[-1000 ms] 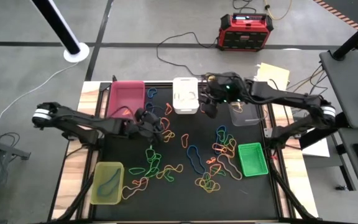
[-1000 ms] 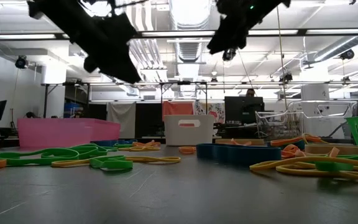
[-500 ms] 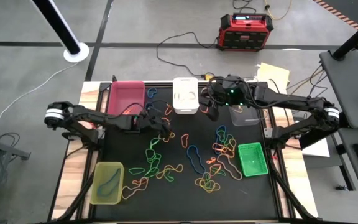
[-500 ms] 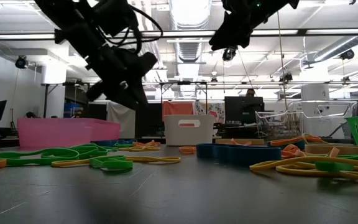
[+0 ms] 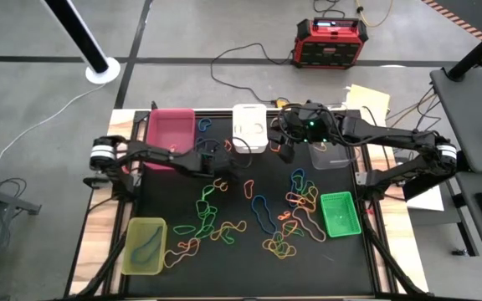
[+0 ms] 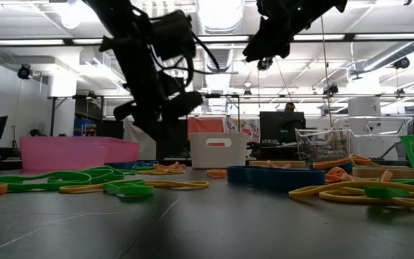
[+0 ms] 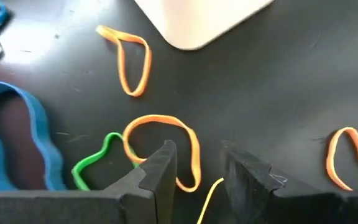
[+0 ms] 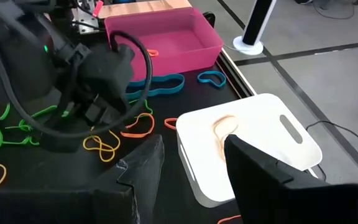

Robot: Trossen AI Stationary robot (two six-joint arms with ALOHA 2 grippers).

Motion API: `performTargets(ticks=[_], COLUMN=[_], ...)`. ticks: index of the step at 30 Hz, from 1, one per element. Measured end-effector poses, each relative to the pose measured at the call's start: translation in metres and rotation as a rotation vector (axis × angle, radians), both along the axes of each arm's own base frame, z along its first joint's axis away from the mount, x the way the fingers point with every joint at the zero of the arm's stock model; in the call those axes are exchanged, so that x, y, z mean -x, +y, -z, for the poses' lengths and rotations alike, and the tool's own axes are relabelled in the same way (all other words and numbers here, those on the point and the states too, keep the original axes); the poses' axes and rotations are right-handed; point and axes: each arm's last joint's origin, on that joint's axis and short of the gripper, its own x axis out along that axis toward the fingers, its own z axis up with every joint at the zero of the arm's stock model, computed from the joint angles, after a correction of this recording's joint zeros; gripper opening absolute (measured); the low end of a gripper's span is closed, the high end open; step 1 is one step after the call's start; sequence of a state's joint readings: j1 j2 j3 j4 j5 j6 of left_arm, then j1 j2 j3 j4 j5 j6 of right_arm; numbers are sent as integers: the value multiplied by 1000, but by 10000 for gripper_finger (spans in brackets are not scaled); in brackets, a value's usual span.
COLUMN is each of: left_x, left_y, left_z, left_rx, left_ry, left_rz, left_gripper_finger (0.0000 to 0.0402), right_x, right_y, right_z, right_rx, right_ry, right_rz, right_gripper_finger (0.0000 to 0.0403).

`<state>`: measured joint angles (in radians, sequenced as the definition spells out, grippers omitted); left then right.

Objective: Sort rubber bands into baskets
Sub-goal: Put the orange rubber band into the pink bin

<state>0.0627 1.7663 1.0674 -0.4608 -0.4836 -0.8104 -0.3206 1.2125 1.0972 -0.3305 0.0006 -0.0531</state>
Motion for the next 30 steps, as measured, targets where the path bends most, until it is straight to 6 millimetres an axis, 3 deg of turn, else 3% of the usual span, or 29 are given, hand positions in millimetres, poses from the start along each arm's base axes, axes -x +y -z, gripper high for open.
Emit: performTargets(ticks=[8, 24, 27, 30], left_x=[-15, -17, -17, -18], left_y=[6, 21, 21, 20], left_z=[14, 42, 41, 41], left_rx=[19, 27, 24, 23], left_ry=[37, 121, 127, 130], left_rz=[-18, -46, -27, -2], left_gripper_finger=[110, 108, 91, 44], right_x=[1, 1, 1, 1], right_y=[0, 1, 1, 1], right_z=[1, 3, 3, 3], right_rx=[4, -5, -5, -5], right_ry=[15, 38, 37, 37], right_rz=[-5, -7, -7, -7], right_gripper_finger=[167, 167, 166, 166])
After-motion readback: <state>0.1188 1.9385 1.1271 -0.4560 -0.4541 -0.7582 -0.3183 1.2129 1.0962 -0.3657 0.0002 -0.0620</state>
